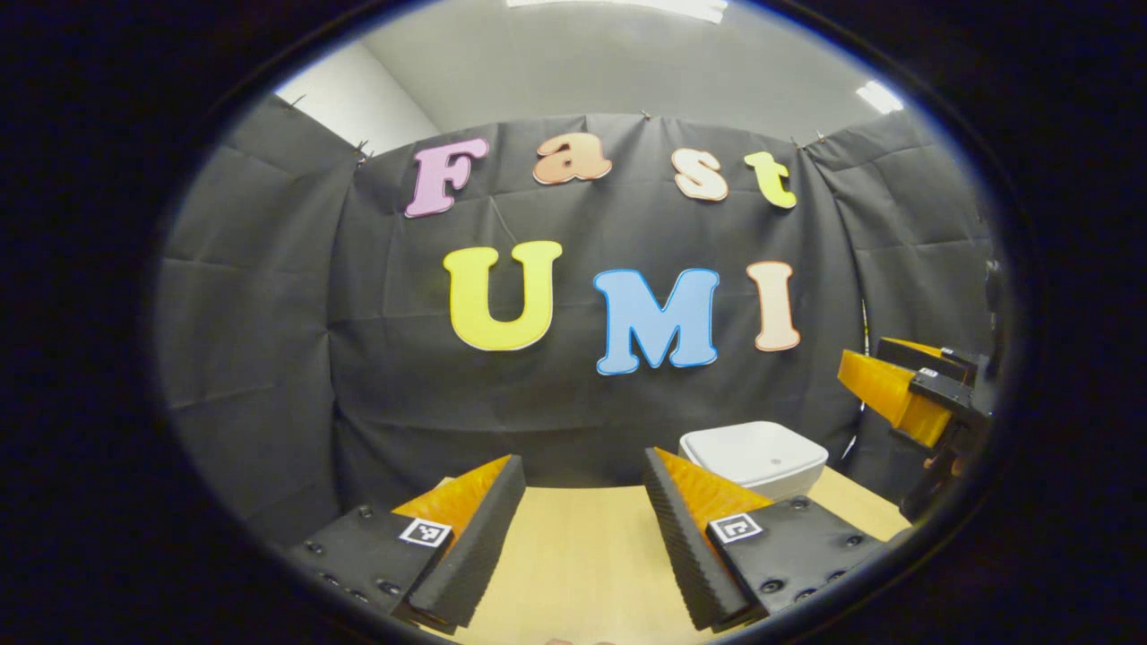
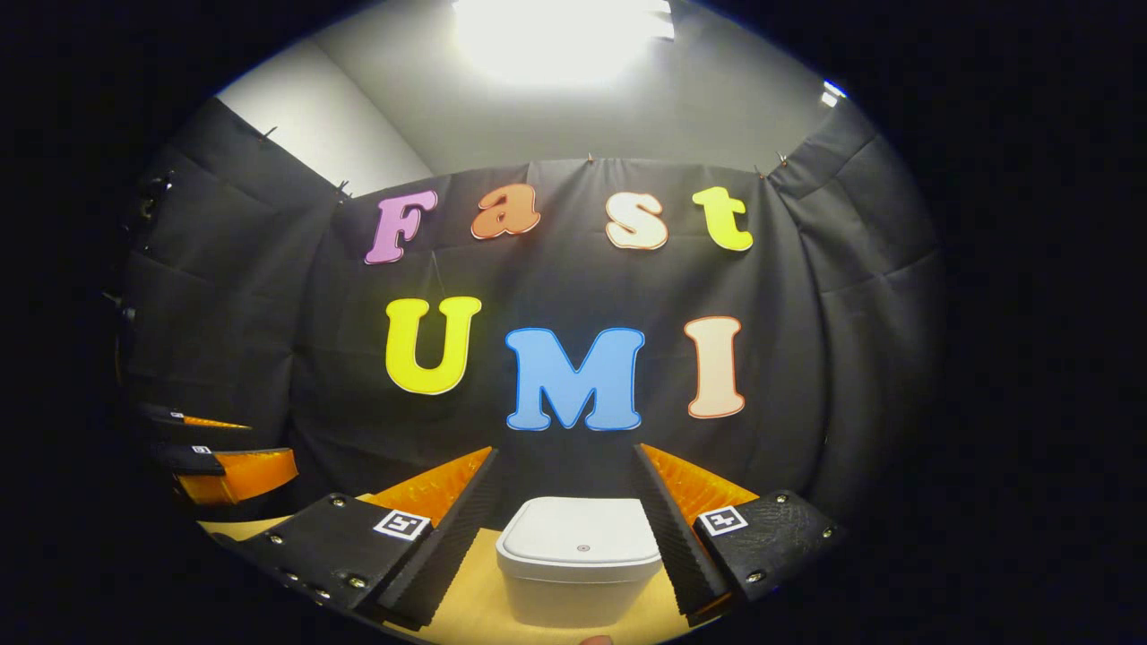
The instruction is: Press the lid of the desktop garbage bin to open it, pick up the crumpled paper on the desktop and throw it into the bin, then pick up the pop can on the desktop and drop it into the bin, and finally close the garbage bin lid.
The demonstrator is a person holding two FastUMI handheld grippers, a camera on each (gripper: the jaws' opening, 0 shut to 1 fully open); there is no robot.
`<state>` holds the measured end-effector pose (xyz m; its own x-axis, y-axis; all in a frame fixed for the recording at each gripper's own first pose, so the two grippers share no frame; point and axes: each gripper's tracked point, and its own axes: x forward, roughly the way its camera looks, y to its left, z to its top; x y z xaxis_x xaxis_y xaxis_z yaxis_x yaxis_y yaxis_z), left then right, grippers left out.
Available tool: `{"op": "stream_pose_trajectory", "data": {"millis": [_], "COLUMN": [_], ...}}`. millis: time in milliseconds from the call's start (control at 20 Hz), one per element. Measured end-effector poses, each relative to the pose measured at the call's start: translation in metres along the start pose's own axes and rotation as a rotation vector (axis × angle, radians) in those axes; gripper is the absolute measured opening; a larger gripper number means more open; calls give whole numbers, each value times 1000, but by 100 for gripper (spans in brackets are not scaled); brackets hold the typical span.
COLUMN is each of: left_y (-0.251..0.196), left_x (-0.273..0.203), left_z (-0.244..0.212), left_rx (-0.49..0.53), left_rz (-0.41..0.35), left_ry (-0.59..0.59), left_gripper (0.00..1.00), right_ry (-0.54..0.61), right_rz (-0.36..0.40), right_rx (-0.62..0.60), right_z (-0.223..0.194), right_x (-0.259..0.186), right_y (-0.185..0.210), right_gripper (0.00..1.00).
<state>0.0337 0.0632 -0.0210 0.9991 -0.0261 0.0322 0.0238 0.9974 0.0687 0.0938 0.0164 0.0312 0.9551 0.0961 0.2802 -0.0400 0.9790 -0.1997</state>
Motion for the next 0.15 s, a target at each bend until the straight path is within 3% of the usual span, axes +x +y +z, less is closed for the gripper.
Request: {"op": "stream_pose_trajectory", "data": {"millis": [50,150], "left_y": [-4,-13], "left_x": [1,2], "left_z": [2,8], "left_rx": [-3,-20], "left_rz": [4,10], "left_ry": [-8,-38], "left_gripper": [98,93], "right_ry": [2,21], "right_rz": [5,26], "right_rx": [-18,-18], "right_z": [-2,-8], "right_x": [-4,-12], "right_y": [0,4], "right_gripper": [93,94]}}
